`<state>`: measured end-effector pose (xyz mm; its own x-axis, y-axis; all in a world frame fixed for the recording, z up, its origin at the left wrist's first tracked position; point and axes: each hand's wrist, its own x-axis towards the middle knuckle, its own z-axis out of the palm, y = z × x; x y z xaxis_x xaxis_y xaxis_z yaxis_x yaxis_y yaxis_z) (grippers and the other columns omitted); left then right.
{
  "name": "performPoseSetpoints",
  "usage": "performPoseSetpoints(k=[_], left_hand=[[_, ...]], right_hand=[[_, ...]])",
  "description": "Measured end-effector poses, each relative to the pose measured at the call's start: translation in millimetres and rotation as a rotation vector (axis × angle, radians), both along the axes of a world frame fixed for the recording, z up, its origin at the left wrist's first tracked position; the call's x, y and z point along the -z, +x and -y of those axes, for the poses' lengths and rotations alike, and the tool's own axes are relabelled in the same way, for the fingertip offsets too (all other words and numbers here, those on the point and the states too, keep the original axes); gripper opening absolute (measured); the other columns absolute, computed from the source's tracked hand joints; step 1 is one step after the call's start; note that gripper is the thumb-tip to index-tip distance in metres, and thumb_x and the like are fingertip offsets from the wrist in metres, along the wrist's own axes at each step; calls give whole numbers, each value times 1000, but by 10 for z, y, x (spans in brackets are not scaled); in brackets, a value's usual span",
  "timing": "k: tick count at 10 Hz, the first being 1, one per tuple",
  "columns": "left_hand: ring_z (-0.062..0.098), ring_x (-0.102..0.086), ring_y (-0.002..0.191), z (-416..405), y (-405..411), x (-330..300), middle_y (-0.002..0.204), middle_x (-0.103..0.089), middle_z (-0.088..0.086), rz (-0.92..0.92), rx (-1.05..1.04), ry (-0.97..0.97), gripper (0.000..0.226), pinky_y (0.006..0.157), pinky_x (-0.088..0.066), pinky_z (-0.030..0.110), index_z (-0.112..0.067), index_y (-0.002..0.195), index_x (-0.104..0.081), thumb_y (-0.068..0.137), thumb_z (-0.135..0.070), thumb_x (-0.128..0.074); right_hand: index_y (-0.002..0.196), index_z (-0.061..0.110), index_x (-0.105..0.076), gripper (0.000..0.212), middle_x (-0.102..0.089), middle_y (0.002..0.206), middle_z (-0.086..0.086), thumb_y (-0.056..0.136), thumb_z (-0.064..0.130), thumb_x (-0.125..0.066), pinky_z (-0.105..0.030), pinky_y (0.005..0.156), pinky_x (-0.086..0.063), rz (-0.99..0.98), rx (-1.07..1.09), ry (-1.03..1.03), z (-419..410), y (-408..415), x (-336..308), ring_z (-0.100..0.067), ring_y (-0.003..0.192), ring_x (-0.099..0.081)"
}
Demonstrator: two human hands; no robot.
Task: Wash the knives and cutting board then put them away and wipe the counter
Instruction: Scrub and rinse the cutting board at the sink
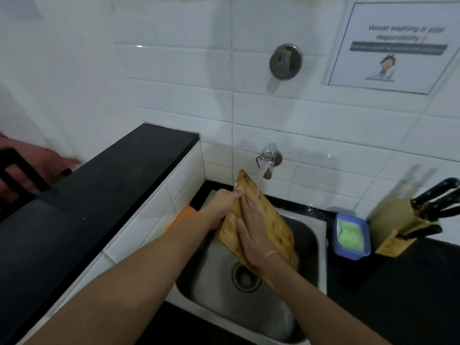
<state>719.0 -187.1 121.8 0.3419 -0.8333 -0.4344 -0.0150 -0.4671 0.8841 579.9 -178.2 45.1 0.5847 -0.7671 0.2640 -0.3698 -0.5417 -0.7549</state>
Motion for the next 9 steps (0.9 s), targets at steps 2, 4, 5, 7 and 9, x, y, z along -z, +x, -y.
performPoseSetpoints(k=[2, 4, 5, 7, 9], left_hand=[[29, -72, 93, 186, -157, 8, 105, -73, 14, 27, 4, 115, 47, 74, -58, 33, -1, 119, -67, 103, -43, -56], [30, -72, 88, 389, -263, -6, 97, -73, 16, -24, -52, 142, 35, 68, -59, 33, 0, 115, -68, 99, -30, -63], [27, -69, 85, 481, -273, 4, 92, -71, 14, -22, -75, 156, 25, 74, -58, 34, -2, 101, -68, 100, -26, -60], [31, -69, 100, 632, -289, 117, 105, -72, 17, -9, -106, 267, 22, 92, -58, 42, -4, 106, -69, 97, -21, -59], [30, -69, 87, 770, -153, 422, 103, -72, 16, 72, -119, 365, 28, 68, -60, 38, -4, 115, -65, 98, -19, -49]], right_hand=[[159, 35, -14, 63, -15, 167, 7, 102, 61, -23, -43, 127, -11, -44, 227, 403, 456, -212, 231, -12, 153, -14], [155, 30, -33, 57, -39, 158, 4, 105, 56, -23, -42, 124, -23, 136, 218, 445, 624, 178, -188, -13, 145, -34], [149, 12, -42, 47, -51, 144, -9, 109, 33, -29, -35, 111, -36, 69, 290, 481, 590, 212, -219, -26, 136, -46], [117, 6, -65, 32, -69, 111, -9, 87, 17, -63, -31, 93, -52, -385, 270, 701, 862, 584, 35, -30, 102, -66], [154, 16, -36, 47, -45, 152, -8, 109, 27, -31, -35, 119, -29, -17, 139, 486, 429, 181, 44, -24, 141, -41]])
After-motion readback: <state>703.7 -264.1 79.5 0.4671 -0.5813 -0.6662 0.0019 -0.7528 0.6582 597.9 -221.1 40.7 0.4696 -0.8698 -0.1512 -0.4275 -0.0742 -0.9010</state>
